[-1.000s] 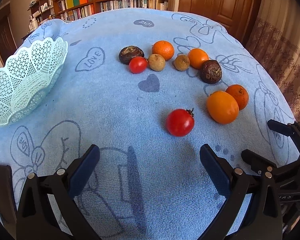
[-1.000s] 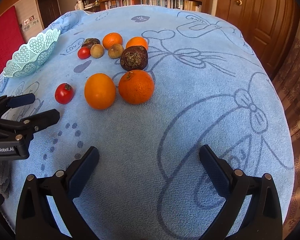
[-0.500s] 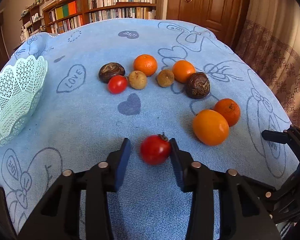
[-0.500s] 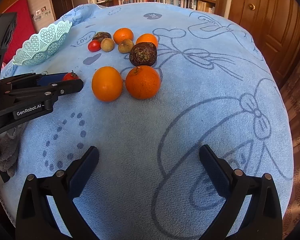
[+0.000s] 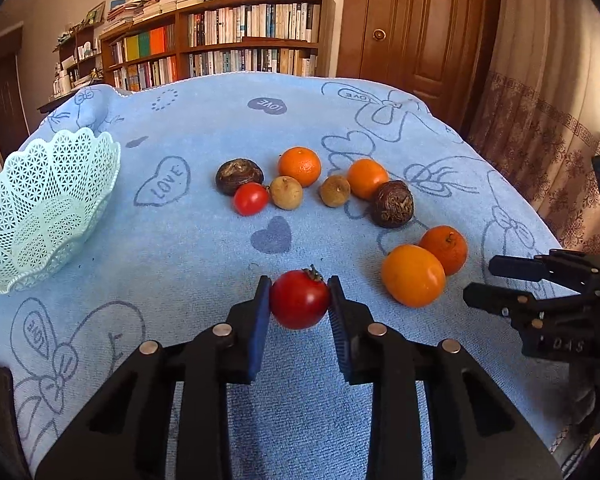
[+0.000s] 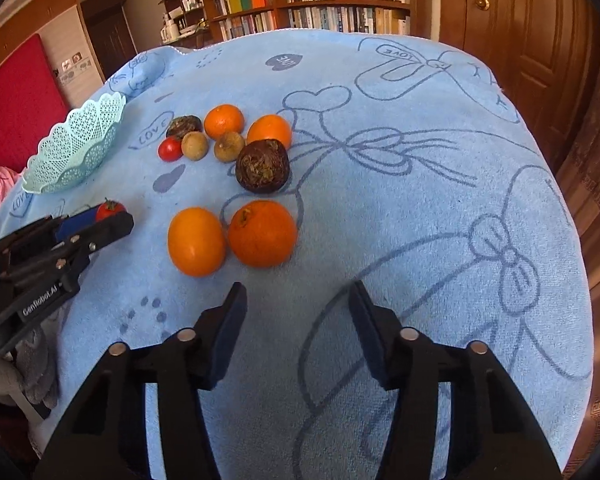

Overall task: Organize fruits
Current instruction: 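Grasp the red tomato with the left tool while the right tool grasps the large orange, then carry the tomato into the mint basket and open the left tool while the right tool drops the orange there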

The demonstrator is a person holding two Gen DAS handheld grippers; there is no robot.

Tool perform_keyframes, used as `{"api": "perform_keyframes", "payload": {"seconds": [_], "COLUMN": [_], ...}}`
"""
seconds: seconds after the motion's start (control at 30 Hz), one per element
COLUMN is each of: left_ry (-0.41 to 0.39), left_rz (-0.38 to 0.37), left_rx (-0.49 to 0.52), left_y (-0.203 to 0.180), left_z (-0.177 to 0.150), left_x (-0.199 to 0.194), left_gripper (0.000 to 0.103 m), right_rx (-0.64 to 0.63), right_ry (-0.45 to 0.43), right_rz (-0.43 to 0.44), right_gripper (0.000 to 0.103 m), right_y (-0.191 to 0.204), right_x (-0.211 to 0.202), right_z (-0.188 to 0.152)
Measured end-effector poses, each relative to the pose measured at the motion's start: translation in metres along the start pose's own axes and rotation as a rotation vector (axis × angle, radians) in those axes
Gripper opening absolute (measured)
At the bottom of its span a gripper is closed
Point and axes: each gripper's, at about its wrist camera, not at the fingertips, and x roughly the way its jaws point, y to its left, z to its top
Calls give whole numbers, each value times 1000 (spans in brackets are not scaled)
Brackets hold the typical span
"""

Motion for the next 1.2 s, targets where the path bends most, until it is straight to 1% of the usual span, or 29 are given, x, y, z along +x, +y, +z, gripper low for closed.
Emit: {"api": "perform_keyframes", "payload": {"seconds": [0.13,0.3,0.4,0.43,0.47,0.63,0.73,0.87,1.0,1.1,1.2], "left_ry": [5,5,7,8,9,9,1,-31,-61,-91,-109], "left_rz": [0,3,7,8,10,12,19,57,106,162,225], "left_rx": [-29,-27,-32,-33,-33,-31,-34,-34,-58,-82,-127], "left_y": [6,6,7,7,7,7,8,13,29,49,76], "left_z": [0,1,1,1,0,0,2,8,15,21,29], "left_x": [1,2,3,4,4,4,2,-10,-25,-36,-43], "left_gripper": [29,29,29,29,29,29,29,29,29,29,29], "right_rx": [0,-13,1,10,19,68,113,153,153,138,120], "right_ry": [-21,-47,-39,-33,-26,-51,-81,-127,-152,-176,-192], "right_rz": [46,49,59,66,75,85,87,91,91,89,97], "right_gripper": [50,50,48,46,39,39,39,39,39,39,39], "right_y": [5,13,12,12,12,7,0,-6,-2,4,13], "right_x": [4,9,16,19,23,21,12,-1,-10,-18,-25], "right_z": [13,23,24,24,23,19,16,12,10,11,12]}}
